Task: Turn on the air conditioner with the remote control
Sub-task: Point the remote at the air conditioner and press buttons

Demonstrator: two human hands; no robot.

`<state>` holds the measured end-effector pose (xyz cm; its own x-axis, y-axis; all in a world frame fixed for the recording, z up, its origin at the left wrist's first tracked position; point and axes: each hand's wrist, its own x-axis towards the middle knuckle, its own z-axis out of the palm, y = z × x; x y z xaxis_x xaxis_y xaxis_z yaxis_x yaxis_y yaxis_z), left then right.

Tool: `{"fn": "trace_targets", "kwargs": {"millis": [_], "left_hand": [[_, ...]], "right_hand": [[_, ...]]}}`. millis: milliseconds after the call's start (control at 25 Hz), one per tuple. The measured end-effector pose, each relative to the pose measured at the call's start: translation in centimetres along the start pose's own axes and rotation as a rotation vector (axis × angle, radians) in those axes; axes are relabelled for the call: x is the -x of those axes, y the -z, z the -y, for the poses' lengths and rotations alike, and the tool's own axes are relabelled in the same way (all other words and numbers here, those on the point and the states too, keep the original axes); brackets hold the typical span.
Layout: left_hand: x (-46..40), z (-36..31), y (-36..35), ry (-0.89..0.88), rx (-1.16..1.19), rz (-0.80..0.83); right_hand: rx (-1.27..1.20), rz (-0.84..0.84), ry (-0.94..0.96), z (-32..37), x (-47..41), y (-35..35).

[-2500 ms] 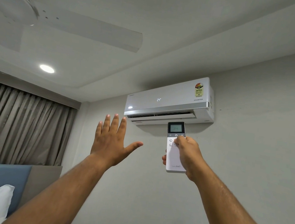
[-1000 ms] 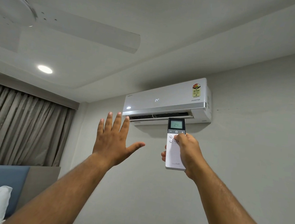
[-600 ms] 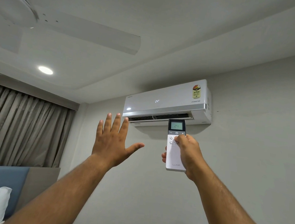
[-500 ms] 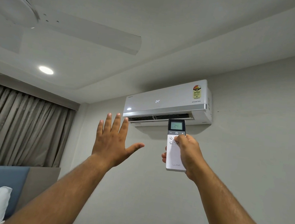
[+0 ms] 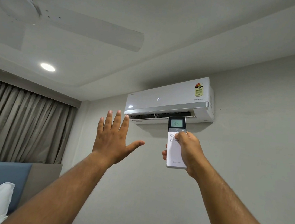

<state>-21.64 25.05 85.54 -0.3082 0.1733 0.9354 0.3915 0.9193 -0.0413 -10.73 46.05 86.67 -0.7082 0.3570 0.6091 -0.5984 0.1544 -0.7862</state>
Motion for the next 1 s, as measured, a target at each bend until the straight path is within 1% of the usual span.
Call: {"fn": "trace_targets", "kwargs": {"millis": [640, 1000], "left_hand": [[0.2, 0.7, -0.6, -0.005, -0.011, 0.001], [0.1, 1.1, -1.0, -0.009, -0.007, -0.025]], "right_hand": [[0.004, 0.003, -0.013, -0.7, -0.3, -0.2], [0.017, 0.006, -0.014, -0.7, -0.3, 0.0]]}}
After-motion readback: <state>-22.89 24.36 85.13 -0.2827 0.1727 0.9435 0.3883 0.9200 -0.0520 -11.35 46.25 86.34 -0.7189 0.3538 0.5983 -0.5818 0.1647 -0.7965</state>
